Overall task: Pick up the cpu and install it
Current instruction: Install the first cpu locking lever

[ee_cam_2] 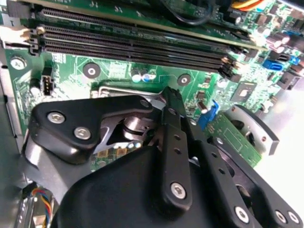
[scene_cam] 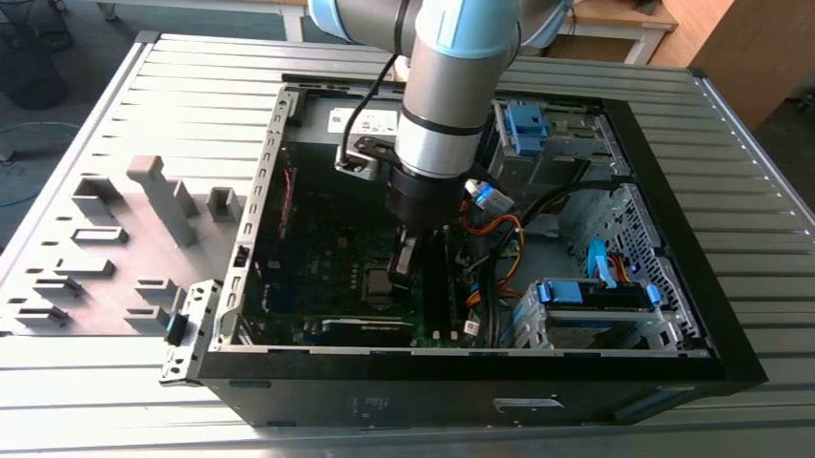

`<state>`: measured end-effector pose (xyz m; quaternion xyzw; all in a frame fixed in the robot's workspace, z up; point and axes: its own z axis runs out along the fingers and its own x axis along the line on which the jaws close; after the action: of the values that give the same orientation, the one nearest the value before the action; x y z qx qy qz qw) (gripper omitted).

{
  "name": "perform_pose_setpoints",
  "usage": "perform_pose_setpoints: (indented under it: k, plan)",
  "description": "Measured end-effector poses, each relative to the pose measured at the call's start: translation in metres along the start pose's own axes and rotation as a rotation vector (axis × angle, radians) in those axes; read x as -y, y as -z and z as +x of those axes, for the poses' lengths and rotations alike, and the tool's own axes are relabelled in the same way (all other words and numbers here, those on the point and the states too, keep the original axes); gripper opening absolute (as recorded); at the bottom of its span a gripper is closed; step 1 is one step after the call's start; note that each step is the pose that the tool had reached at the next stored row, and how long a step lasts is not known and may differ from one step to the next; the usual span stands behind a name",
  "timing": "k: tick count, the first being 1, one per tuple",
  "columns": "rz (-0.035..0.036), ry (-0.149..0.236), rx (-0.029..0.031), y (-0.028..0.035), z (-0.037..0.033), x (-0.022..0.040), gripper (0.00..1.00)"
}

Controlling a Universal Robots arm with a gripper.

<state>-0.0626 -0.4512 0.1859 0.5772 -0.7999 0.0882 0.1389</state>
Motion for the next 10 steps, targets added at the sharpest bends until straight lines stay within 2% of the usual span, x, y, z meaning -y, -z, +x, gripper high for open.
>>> perform_pose_setpoints:
  k: [10]
  plan:
    - [0.0222,-0.008,0.0068,-0.0061,-0.0021,0.0,0.11]
